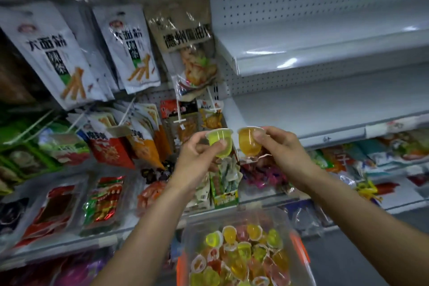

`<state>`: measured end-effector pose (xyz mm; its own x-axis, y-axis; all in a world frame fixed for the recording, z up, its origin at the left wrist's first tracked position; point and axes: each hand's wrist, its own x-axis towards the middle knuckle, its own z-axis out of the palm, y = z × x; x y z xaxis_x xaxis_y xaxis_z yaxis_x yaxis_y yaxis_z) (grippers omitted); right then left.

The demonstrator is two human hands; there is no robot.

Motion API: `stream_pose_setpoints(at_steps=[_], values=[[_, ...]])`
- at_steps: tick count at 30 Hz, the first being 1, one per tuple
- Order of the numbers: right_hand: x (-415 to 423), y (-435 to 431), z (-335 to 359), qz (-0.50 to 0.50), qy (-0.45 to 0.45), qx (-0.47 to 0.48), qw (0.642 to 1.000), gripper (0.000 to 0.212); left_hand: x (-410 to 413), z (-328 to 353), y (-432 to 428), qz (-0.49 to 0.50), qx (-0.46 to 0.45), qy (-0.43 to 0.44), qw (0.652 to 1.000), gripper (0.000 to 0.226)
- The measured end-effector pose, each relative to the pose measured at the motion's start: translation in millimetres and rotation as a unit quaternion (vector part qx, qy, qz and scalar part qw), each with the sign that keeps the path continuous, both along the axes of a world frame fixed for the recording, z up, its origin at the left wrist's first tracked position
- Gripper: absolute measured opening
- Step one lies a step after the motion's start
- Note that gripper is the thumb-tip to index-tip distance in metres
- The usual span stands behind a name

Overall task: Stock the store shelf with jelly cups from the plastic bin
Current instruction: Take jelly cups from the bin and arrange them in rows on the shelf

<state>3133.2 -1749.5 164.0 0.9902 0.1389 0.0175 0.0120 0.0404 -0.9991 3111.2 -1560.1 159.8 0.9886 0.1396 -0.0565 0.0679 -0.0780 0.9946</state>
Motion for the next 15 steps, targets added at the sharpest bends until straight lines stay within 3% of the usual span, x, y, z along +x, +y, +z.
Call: stream_pose_setpoints(at_steps=[8,15], values=[[46,-11,118,-0.036,-0.15,0.032,0.988,0.018,45,110,2,0.0,-0.034,-0.127,0.991,0.026],[153,-16,174,-0.048,-0.181,-0.043,0.981,0.028,110,157,-14,-0.003,-0.042,-0.136,0.99,0.022]])
